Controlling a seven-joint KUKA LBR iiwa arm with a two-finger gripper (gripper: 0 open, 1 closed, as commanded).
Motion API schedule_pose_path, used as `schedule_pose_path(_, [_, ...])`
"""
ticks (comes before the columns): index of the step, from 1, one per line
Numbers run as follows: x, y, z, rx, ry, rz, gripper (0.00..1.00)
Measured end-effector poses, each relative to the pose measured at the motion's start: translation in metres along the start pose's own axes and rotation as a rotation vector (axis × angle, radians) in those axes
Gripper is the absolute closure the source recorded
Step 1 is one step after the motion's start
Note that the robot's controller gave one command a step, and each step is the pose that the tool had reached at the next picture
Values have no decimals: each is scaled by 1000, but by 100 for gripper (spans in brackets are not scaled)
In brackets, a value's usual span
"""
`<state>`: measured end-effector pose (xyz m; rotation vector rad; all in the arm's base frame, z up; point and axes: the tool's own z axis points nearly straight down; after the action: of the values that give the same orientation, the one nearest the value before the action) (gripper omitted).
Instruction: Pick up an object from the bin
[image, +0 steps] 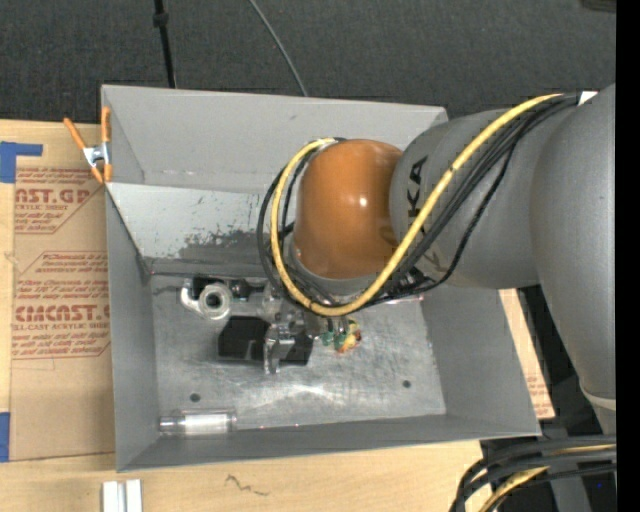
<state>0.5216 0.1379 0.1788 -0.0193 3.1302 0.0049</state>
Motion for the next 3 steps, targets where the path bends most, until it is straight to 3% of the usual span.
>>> schedule_pose_path(1, [13,-5,2,9,34,-18,100])
schedule_pose_path(2, [0,5,-1,0,-3,-139,100])
schedule_pose_path(3, [11,-2,-6,4,33,-201,100])
